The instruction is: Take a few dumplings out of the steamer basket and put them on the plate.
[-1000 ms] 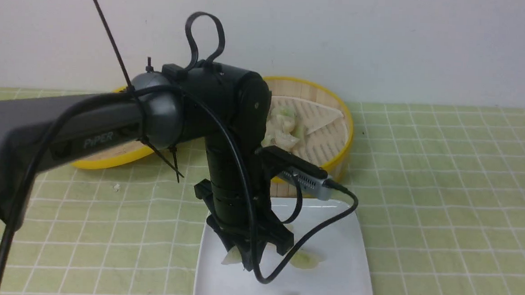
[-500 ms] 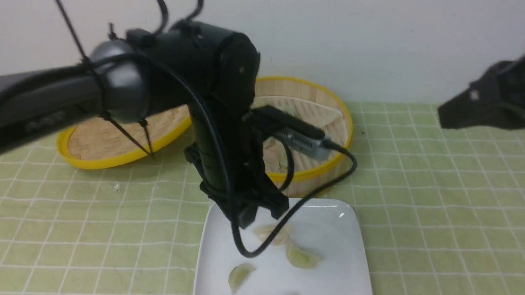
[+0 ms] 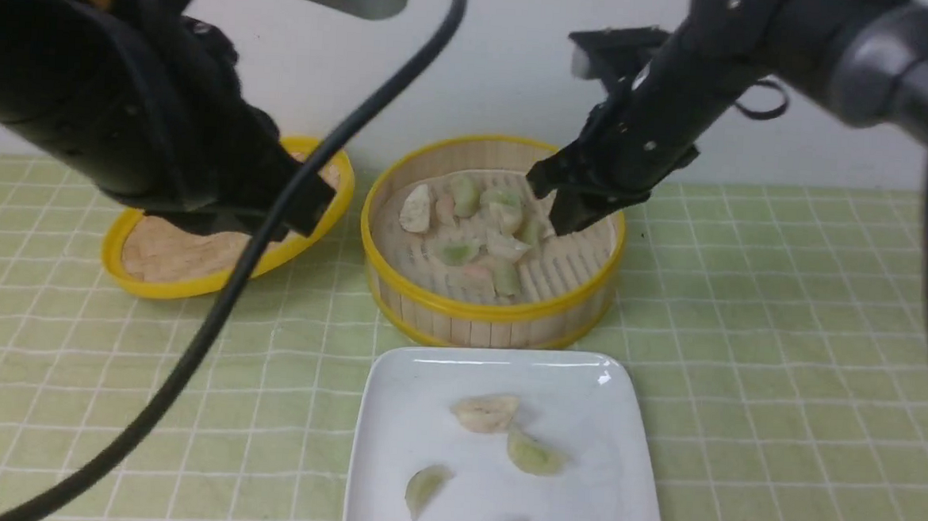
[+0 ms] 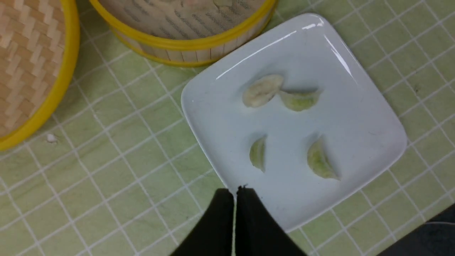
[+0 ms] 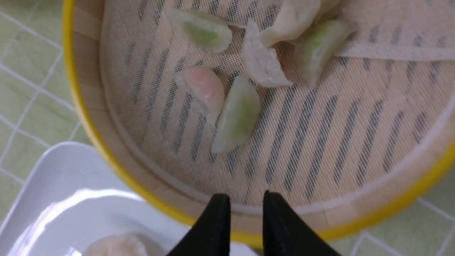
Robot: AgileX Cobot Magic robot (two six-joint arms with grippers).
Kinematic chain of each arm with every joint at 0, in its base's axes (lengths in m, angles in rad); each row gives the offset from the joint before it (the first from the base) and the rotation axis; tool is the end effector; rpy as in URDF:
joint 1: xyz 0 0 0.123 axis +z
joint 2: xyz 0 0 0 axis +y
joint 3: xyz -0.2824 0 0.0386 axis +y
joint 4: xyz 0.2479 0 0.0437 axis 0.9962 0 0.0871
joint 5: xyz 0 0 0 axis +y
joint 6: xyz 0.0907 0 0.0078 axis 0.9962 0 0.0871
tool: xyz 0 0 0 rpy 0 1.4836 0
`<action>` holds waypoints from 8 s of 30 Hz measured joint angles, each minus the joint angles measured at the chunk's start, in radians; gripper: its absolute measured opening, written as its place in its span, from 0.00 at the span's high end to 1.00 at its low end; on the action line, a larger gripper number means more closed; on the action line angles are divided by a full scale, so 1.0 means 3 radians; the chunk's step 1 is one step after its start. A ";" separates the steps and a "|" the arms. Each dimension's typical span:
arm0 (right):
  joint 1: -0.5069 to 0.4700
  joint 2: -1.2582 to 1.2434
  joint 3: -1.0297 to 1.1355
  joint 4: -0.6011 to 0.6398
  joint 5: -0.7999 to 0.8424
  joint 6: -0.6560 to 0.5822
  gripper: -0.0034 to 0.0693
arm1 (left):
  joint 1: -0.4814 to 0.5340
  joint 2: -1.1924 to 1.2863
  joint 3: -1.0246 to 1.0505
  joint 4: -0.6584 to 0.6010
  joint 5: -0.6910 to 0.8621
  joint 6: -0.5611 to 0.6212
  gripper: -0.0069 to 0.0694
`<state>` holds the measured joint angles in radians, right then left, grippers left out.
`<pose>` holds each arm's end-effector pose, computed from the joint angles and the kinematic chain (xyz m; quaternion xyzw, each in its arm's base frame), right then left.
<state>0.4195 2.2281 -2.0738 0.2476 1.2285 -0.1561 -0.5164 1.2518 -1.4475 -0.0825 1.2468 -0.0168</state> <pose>0.4294 0.2145 0.2430 -0.2549 0.9497 0.1377 0.1191 0.2004 -0.1220 0.4198 0.2349 0.9241 -0.1184 0.2771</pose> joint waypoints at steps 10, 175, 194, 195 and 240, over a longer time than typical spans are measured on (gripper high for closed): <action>0.0196 0.1092 -0.1256 -0.0308 0.0032 0.0372 0.37 | 0.0000 -0.0624 0.0355 0.0275 0.0039 -0.0214 0.92; 0.0533 -0.2133 0.2284 0.0168 -0.0045 0.0150 0.75 | 0.0000 -0.0990 0.0361 0.0607 0.0093 -0.0439 0.92; 0.0678 -0.1776 0.3039 0.0122 -0.0881 0.0280 0.37 | 0.0000 -0.1013 0.0361 0.0438 0.0093 -0.0439 0.92; 0.0678 -0.1782 0.3026 0.0110 -0.0831 0.0284 0.37 | 0.0000 -0.1013 0.0361 0.0434 0.0093 -0.0439 0.92; 0.0678 -0.7487 0.5144 -0.1235 -0.2336 0.1578 0.97 | 0.0000 -0.2376 0.1348 0.0116 -0.1315 -0.0293 0.92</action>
<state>0.6229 -0.0181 -0.5305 -0.1227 0.5277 0.3175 -0.5164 0.5391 -1.0432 -0.0476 0.8524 -0.1046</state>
